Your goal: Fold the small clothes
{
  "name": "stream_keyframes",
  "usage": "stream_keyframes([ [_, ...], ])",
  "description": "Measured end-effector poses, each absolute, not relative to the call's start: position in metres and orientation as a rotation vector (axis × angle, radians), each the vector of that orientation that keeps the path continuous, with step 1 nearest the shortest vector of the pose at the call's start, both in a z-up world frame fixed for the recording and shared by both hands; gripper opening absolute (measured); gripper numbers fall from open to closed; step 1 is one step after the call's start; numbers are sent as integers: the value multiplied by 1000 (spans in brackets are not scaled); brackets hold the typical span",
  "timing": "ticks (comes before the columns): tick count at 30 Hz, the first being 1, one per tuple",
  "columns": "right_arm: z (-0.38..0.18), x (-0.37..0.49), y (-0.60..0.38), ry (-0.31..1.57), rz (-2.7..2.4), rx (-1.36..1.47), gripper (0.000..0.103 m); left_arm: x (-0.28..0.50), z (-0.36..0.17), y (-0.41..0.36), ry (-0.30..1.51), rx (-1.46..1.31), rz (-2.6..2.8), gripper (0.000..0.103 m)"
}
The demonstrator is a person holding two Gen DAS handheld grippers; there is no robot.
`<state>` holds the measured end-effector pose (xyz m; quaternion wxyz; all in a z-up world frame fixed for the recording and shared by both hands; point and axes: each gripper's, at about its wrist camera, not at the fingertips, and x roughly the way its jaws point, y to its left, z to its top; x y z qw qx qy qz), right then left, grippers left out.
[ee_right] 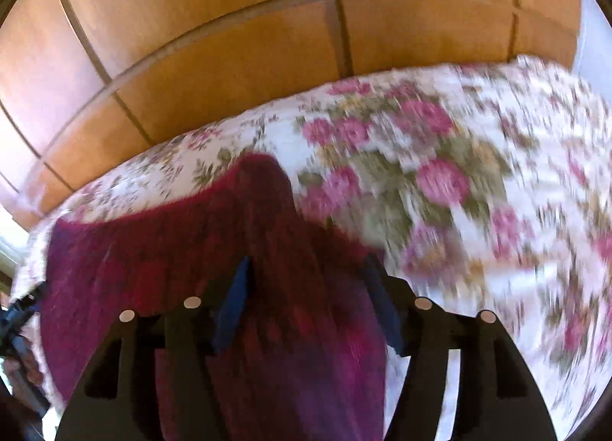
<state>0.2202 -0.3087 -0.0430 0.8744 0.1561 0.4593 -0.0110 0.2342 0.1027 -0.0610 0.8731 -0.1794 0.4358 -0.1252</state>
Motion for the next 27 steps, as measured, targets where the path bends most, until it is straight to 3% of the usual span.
stream_keyframes([
  [3,-45,180,-322,959,40,435,69,196,-66,102,923,-407,-358,68],
  [10,-77,96,-320,1025,122,559,80,138,-95,88,996,-464,-461,68],
  [12,-83,85,-317,1013,119,575,80,136,-101,84,1007,-485,-463,48],
  [15,-82,80,-312,993,107,589,54,138,-100,83,1003,-503,-454,28],
  [16,-82,80,-311,990,113,597,37,136,-98,84,999,-496,-450,26],
  [17,-79,78,-308,984,121,592,31,134,-95,85,995,-486,-448,22],
  [20,-63,70,-302,948,124,572,23,127,-87,92,986,-474,-453,17],
  [27,-45,28,-297,941,167,548,23,90,-79,109,1009,-503,-479,17],
])
